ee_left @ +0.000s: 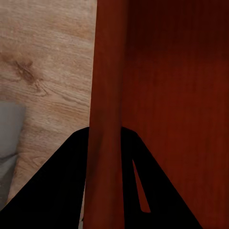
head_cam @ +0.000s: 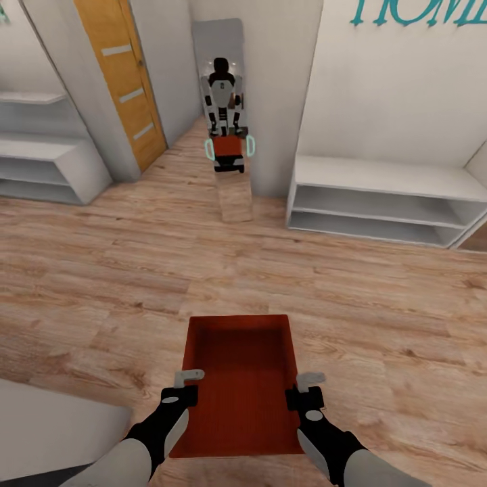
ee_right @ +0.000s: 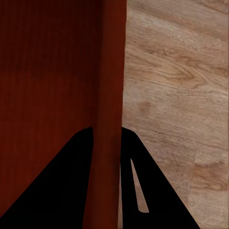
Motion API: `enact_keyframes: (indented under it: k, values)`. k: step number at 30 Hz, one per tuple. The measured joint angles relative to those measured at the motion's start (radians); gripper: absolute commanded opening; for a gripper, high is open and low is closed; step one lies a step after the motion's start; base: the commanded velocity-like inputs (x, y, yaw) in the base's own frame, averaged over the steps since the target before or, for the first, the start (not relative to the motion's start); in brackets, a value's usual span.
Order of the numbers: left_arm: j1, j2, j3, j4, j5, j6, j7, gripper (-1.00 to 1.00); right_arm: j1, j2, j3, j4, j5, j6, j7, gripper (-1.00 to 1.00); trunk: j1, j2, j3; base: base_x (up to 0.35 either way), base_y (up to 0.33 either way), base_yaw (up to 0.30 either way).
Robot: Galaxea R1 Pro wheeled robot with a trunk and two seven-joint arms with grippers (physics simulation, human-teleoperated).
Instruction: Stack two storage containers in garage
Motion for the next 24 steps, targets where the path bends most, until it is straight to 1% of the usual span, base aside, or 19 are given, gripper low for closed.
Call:
enact_keyframes:
  k: [3, 6, 24]
  values:
    - [0.000, 0.000, 0.000, 0.000, 0.000, 0.000, 0.000, -1.00, -0.001, 0.000, 0.001, 0.000, -0.001, 0.000, 0.000, -1.00, 0.000, 0.000, -0.001, 0.326, 0.000, 0.144]
    - [0.000, 0.000, 0.000, 0.000, 0.000, 0.000, 0.000, -1.00, 0.000, 0.000, 0.001, 0.000, -0.001, 0.000, -0.001, -1.00, 0.000, 0.000, -0.001, 0.326, 0.000, 0.038]
    - [0.000, -0.001, 0.002, 0.000, -0.003, 0.000, 0.000, -1.00, 0.000, -0.001, 0.000, 0.000, 0.000, 0.000, 0.001, -1.00, 0.000, 0.000, -0.001, 0.326, 0.000, 0.002]
